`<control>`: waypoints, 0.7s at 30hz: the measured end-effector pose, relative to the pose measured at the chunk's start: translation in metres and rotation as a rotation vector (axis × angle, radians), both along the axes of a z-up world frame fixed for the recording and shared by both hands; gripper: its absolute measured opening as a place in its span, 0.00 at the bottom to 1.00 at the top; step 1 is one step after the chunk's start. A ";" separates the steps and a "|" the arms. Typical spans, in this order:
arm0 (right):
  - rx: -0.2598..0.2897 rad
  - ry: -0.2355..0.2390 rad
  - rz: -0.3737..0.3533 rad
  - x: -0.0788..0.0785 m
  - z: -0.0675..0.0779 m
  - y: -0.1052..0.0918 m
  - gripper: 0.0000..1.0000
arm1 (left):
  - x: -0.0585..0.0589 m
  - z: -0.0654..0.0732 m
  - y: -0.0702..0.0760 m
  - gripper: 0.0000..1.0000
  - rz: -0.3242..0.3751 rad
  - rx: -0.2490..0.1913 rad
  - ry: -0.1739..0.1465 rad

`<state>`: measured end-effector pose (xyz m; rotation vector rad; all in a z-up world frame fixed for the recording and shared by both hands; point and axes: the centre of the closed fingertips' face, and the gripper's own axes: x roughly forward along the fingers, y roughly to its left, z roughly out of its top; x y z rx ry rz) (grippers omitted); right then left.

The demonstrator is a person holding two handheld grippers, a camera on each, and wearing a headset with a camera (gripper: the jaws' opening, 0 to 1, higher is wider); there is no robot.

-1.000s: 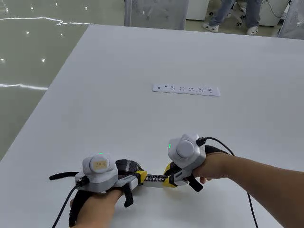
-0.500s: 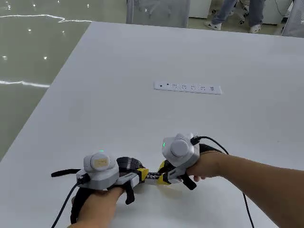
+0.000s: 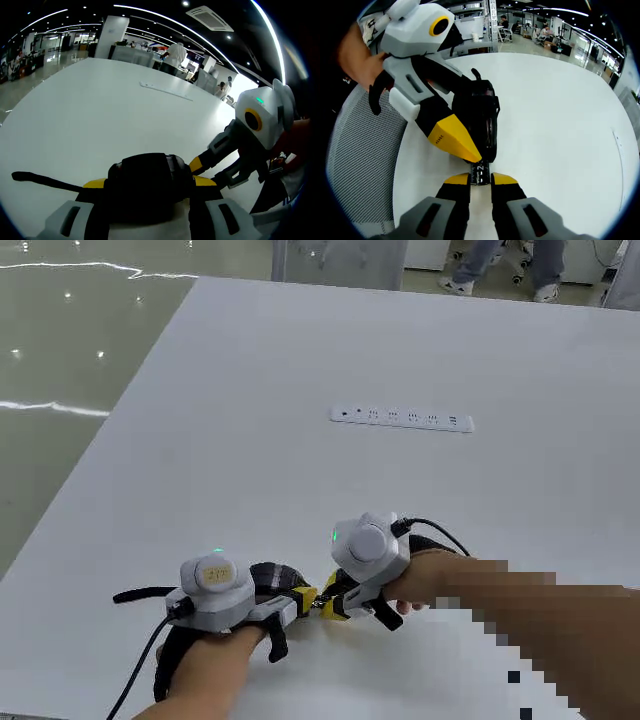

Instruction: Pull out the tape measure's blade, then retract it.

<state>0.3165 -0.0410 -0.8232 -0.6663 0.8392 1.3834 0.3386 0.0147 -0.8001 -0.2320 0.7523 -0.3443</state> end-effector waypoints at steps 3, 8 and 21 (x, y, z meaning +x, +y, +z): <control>0.000 0.000 0.000 0.000 0.000 0.000 0.14 | 0.000 0.000 0.000 0.60 0.000 0.000 0.000; 0.005 0.003 0.008 0.001 -0.001 0.006 0.14 | 0.001 0.000 0.000 0.60 0.004 -0.003 -0.002; 0.012 0.005 0.017 0.002 0.000 0.013 0.15 | 0.001 0.000 0.001 0.60 0.012 -0.013 -0.009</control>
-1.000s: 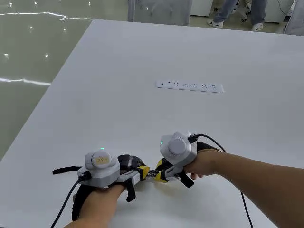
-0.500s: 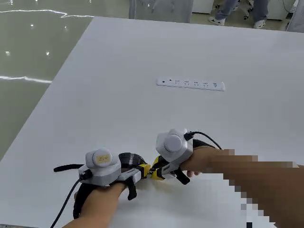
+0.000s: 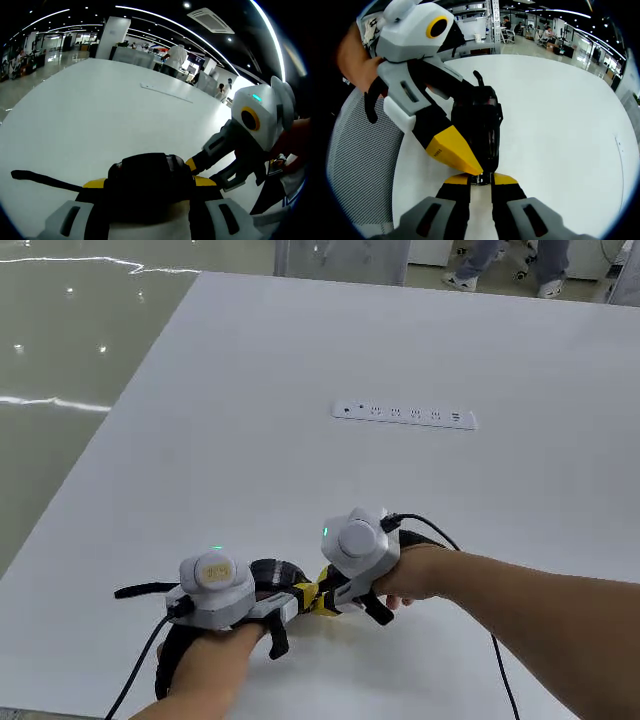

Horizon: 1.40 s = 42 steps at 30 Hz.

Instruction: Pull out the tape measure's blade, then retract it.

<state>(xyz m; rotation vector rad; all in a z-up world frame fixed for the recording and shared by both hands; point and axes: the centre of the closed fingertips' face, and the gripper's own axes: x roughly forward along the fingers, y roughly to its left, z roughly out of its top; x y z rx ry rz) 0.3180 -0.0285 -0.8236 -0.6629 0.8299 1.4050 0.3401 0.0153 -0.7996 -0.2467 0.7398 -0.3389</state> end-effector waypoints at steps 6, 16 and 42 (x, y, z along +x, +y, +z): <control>-0.003 0.007 -0.013 -0.002 -0.001 0.000 0.15 | 0.000 0.000 -0.001 0.61 -0.009 0.013 -0.006; 0.006 -0.012 -0.015 -0.002 -0.003 0.001 0.14 | -0.001 0.000 -0.001 0.61 -0.015 0.022 -0.014; 0.031 -0.031 -0.049 -0.001 0.011 -0.016 0.27 | -0.004 0.010 0.009 0.93 -0.248 0.042 -0.127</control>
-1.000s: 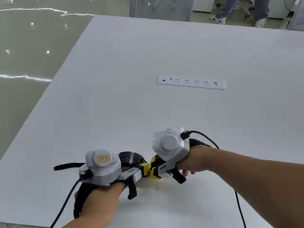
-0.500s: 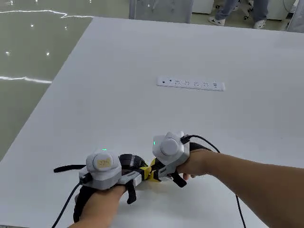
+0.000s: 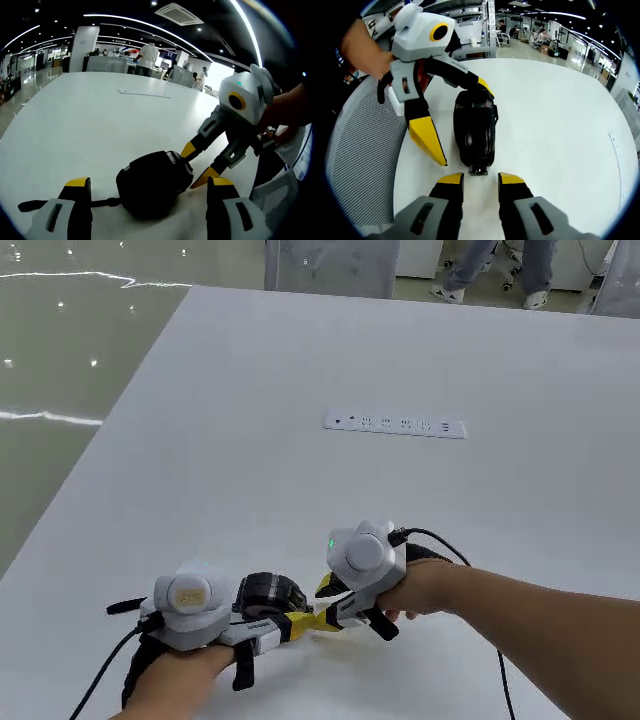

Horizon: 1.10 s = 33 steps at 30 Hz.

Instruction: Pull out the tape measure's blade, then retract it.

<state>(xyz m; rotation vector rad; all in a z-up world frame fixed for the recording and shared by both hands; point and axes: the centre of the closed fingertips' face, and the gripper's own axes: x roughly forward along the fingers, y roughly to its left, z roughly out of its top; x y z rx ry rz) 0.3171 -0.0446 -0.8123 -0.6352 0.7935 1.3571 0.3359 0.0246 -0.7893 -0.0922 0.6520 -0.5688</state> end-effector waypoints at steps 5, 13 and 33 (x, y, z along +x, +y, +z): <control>0.027 -0.007 -0.049 -0.001 0.007 -0.011 0.33 | 0.005 0.014 0.005 1.00 -0.047 -0.018 -0.052; 0.084 -0.023 -0.180 -0.003 0.017 -0.039 0.43 | 0.002 0.022 0.017 1.00 -0.121 0.012 -0.079; 0.249 -0.114 -0.559 -0.038 0.041 -0.141 0.63 | -0.033 0.027 0.063 1.00 -0.178 0.001 -0.048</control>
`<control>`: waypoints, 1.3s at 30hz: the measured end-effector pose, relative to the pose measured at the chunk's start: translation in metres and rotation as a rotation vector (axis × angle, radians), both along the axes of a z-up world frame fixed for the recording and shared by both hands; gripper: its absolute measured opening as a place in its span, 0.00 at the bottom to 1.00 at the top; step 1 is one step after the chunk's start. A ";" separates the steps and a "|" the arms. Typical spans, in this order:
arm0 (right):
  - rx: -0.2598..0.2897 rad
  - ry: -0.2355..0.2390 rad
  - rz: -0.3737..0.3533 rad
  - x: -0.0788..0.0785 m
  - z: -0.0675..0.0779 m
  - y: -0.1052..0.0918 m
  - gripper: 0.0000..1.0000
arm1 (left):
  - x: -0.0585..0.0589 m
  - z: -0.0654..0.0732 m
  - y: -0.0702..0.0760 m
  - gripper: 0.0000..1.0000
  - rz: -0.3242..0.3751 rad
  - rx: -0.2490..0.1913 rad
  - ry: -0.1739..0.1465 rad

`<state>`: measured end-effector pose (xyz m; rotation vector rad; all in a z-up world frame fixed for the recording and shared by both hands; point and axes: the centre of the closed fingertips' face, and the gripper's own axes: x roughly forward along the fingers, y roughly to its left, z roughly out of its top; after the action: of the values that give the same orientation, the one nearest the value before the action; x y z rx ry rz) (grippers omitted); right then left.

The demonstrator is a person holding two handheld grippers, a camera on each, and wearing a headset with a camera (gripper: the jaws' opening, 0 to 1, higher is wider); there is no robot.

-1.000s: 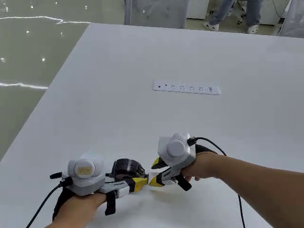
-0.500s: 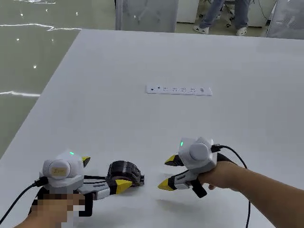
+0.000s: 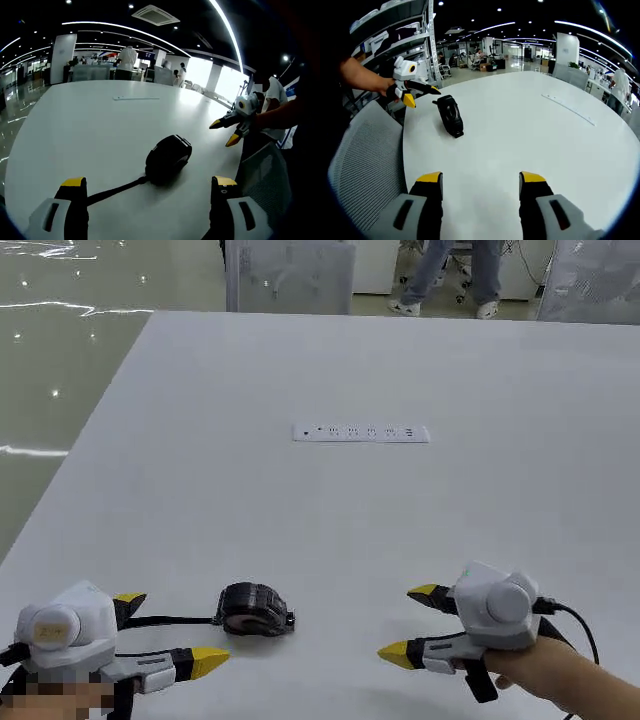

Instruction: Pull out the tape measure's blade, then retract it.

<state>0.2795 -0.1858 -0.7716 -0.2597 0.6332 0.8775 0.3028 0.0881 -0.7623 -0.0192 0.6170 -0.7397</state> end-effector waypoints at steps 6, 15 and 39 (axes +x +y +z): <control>0.038 -0.028 -0.103 -0.010 0.015 -0.034 0.71 | -0.005 0.001 0.015 1.00 -0.022 0.014 0.007; 0.060 -0.040 -0.211 -0.030 0.014 -0.076 0.91 | -0.016 0.008 0.024 1.00 0.042 -0.047 -0.007; 0.036 -0.064 -0.204 -0.051 0.018 -0.084 1.00 | -0.029 0.021 0.044 1.00 0.027 -0.033 -0.057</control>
<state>0.2282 -0.2698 -0.7533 -0.1865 0.5727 0.6815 0.2733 0.1325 -0.7409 -0.0367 0.5492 -0.7218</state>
